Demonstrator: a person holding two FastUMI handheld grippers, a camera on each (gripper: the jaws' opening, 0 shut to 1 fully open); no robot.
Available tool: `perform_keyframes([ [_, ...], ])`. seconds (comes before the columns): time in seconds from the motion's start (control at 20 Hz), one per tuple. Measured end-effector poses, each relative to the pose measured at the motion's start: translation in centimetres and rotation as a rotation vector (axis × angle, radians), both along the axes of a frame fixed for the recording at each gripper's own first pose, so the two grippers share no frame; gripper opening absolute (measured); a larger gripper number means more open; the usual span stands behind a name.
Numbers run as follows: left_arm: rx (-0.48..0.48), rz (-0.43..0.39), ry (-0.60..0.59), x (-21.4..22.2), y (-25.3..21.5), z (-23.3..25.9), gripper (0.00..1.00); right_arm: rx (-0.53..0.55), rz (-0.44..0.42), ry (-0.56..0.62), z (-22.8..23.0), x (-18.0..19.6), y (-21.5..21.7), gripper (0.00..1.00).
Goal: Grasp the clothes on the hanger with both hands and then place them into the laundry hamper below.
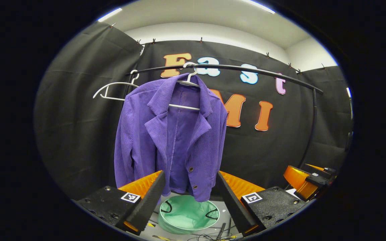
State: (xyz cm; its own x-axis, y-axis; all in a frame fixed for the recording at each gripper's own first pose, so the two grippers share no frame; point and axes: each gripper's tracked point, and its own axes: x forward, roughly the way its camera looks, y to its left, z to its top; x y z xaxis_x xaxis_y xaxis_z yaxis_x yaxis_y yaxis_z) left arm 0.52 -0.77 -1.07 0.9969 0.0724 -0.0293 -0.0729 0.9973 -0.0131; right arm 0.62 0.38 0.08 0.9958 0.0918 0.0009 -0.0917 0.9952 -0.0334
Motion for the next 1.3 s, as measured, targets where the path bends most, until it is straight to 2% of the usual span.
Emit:
perform_keyframes([
  [0.1, 0.017, 0.036, -0.001, 1.3, 1.1, 0.4, 0.92, -0.005, 0.008, 0.010, -0.3, 0.6, 0.4, 0.96],
  [0.2, 0.040, 0.089, -0.009, 3.0, 2.7, 1.1, 0.95, -0.010, 0.016, 0.018, -0.5, 1.0, 0.9, 0.96],
  [0.25, 0.046, 0.102, -0.020, 4.1, 3.3, 1.5, 0.92, -0.011, 0.017, 0.019, -0.5, 1.4, 1.1, 0.96],
  [0.3, 0.053, 0.115, -0.031, 5.1, 3.8, 2.0, 0.96, -0.010, 0.019, 0.022, -0.5, 1.8, 1.5, 0.96],
  [0.45, 0.069, 0.147, -0.054, 7.5, 5.4, 3.0, 0.92, -0.009, 0.036, 0.024, -0.4, 3.1, 3.3, 0.96],
  [0.6, 0.058, 0.158, -0.059, 9.8, 6.9, 3.3, 0.95, -0.027, 0.053, 0.008, 0.0, 4.9, 5.5, 0.96],
  [0.85, 0.058, 0.173, -0.071, 14.1, 9.3, 3.7, 0.95, -0.023, 0.120, 0.005, 0.5, 8.1, 10.8, 0.96],
  [0.95, 0.054, 0.178, -0.061, 15.7, 10.4, 3.2, 0.92, -0.027, 0.152, 0.000, 0.6, 9.2, 13.1, 0.96],
  [1.0, 0.051, 0.183, -0.056, 16.5, 11.0, 3.1, 0.95, -0.031, 0.165, -0.003, 0.7, 9.8, 14.1, 0.89],
  [1.3, 0.050, 0.171, -0.057, 19.7, 13.3, 3.3, 0.95, -0.033, 0.234, 0.001, 0.5, 14.2, 20.1, 0.89],
])
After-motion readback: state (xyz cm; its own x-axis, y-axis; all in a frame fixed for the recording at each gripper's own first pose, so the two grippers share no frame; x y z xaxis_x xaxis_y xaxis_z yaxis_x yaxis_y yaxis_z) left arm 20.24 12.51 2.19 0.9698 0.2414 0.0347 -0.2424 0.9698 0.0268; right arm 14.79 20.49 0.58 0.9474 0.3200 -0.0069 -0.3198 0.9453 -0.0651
